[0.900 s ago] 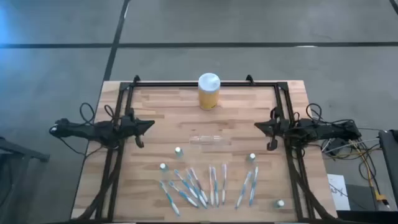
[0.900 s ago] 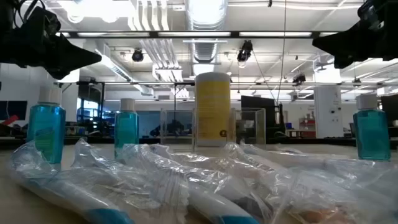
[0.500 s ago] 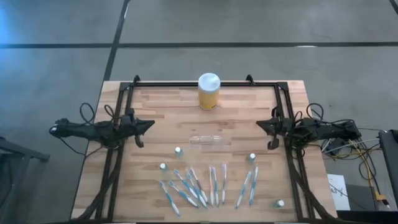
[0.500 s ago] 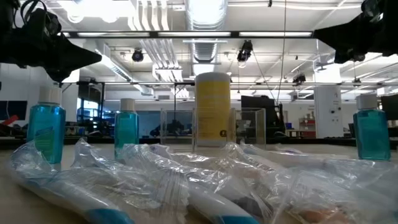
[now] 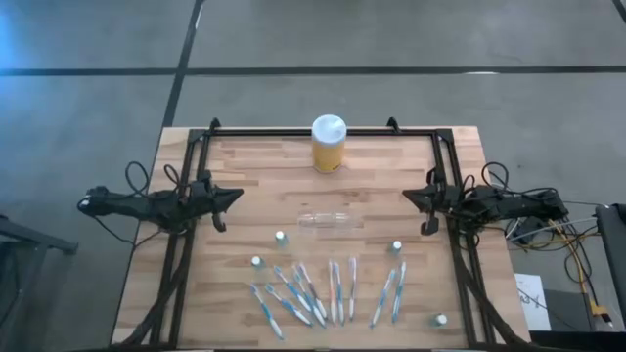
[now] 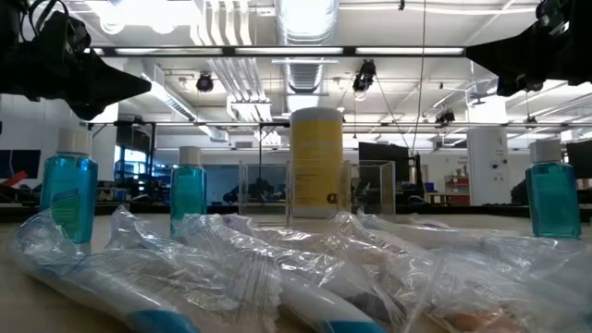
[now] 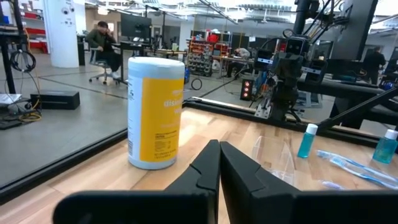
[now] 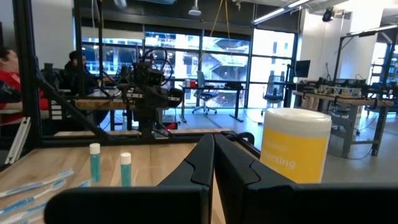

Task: Pick & Place toothbrushing station
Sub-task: Put the blue mouthwash into the transparent organizer

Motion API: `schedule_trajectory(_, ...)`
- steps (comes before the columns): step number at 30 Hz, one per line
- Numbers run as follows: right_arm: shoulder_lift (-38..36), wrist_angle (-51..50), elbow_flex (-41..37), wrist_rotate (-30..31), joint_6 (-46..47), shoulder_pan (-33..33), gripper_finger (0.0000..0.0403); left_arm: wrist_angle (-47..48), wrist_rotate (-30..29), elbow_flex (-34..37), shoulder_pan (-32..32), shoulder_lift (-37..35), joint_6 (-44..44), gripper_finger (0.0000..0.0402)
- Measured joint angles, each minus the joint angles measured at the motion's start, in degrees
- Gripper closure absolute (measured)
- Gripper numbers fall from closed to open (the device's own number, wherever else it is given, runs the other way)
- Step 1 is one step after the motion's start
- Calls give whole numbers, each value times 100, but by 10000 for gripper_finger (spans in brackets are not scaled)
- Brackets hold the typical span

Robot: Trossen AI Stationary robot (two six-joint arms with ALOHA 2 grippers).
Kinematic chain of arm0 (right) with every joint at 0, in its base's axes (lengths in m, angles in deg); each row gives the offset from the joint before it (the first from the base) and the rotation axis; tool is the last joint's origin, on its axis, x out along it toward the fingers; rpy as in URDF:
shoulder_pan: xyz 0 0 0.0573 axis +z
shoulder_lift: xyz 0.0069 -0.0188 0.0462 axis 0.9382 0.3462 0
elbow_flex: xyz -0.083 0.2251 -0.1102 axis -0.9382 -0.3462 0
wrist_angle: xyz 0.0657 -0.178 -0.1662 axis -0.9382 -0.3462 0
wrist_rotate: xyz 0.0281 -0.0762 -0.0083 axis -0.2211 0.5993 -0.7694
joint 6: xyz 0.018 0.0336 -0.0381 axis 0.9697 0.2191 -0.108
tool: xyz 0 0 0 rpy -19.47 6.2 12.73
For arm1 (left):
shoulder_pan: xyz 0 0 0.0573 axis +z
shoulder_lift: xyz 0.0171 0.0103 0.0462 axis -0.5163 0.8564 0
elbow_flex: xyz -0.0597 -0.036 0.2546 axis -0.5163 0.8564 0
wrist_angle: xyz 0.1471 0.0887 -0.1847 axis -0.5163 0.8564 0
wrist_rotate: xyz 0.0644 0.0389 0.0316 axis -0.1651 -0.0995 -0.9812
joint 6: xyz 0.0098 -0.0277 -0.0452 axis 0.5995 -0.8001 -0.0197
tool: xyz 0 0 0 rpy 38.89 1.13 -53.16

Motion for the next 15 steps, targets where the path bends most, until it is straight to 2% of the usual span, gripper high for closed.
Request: schedule_trajectory(15,0,-304,-20,4,-3,0,394,-204,43,27,0,0,180,390)
